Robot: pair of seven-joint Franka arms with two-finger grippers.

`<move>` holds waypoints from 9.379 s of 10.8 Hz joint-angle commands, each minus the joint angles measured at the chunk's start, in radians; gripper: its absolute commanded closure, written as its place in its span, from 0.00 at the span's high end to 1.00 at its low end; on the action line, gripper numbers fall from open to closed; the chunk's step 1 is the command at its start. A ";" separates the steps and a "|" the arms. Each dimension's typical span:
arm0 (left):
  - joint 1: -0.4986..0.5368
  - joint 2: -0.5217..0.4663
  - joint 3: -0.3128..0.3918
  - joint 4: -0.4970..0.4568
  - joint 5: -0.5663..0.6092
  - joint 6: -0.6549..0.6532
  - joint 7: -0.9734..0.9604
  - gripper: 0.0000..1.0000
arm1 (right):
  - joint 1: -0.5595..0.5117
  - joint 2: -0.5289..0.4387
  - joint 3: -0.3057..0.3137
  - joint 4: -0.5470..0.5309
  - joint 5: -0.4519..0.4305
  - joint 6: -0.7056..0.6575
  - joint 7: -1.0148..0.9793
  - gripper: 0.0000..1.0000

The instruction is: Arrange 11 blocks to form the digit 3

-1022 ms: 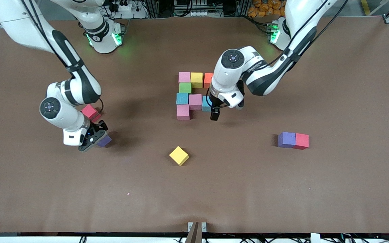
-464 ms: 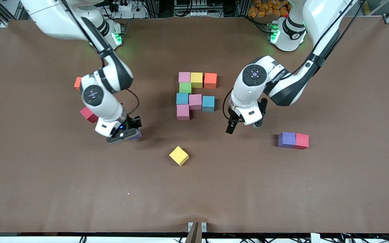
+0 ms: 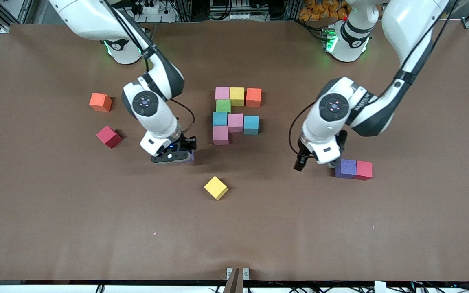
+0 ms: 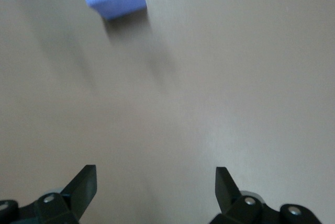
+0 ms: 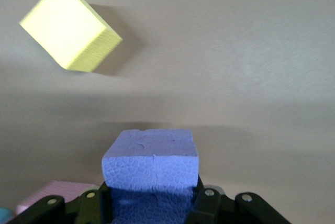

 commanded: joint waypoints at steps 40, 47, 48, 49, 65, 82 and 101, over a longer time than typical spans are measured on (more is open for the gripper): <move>0.159 0.169 0.027 0.044 0.148 0.003 -0.067 0.13 | 0.222 0.258 -0.044 0.226 -0.032 -0.015 0.201 0.29; 0.064 0.179 0.028 0.087 0.151 0.003 -0.021 0.13 | 0.221 0.266 -0.047 0.226 -0.035 -0.013 0.201 0.94; 0.050 0.182 0.028 0.101 0.149 0.003 -0.021 0.13 | 0.221 0.260 -0.047 0.228 -0.035 -0.016 0.191 1.00; 0.032 0.188 0.030 0.109 0.149 0.003 -0.022 0.13 | 0.221 0.254 -0.053 0.232 -0.035 -0.018 0.187 1.00; -0.315 0.193 0.152 0.346 -0.094 -0.086 -0.035 0.09 | -0.268 -0.369 -0.066 0.110 0.157 -0.451 -0.341 1.00; -0.608 0.299 0.316 0.414 -0.104 -0.073 -0.449 0.08 | -0.372 -0.447 -0.222 0.524 0.152 -1.030 -0.626 1.00; -0.699 0.417 0.344 0.509 -0.179 -0.058 -0.578 0.09 | -0.309 -0.438 -0.219 0.518 0.145 -1.047 -0.618 1.00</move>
